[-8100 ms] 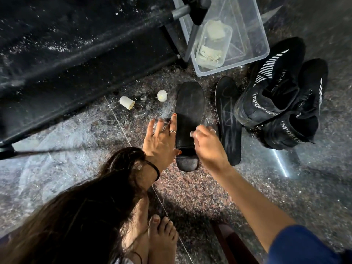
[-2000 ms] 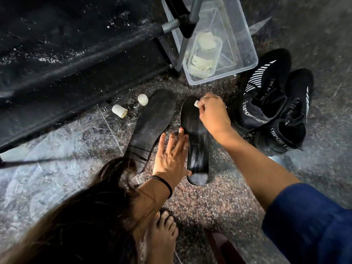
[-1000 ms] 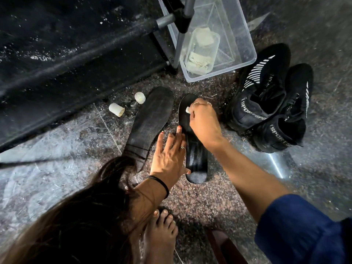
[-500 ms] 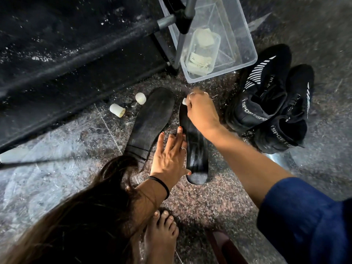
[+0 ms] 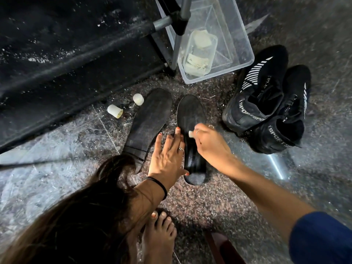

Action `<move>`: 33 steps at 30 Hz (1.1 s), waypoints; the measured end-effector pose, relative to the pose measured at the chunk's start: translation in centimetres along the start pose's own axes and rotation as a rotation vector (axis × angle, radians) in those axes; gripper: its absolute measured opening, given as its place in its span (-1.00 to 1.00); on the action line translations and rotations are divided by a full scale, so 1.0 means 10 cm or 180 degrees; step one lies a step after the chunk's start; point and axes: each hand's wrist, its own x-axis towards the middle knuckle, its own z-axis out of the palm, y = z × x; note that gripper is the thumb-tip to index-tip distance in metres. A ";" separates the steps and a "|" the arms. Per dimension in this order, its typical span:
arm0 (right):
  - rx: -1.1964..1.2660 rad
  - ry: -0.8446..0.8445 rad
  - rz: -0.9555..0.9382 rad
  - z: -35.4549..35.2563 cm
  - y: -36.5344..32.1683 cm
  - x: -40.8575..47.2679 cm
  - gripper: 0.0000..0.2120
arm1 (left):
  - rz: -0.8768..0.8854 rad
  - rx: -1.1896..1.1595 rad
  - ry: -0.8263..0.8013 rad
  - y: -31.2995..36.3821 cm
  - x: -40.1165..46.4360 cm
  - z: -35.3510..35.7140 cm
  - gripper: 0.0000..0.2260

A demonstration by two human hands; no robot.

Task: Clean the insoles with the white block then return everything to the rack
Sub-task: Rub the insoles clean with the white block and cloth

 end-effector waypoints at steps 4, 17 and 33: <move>-0.0065 0.0593 0.0409 -0.09 0.04 0.39 -0.84 | 0.0047 0.0083 0.0031 -0.01 0.00 0.00 -0.10; 0.0655 -0.0063 0.0420 0.11 -0.20 -0.68 -0.78 | 0.0042 0.0155 0.0030 -0.02 0.01 0.03 -0.12; 0.0303 0.0130 0.0323 0.11 -0.19 -0.32 -0.80 | -0.0046 0.0152 0.0181 -0.04 0.00 0.11 -0.01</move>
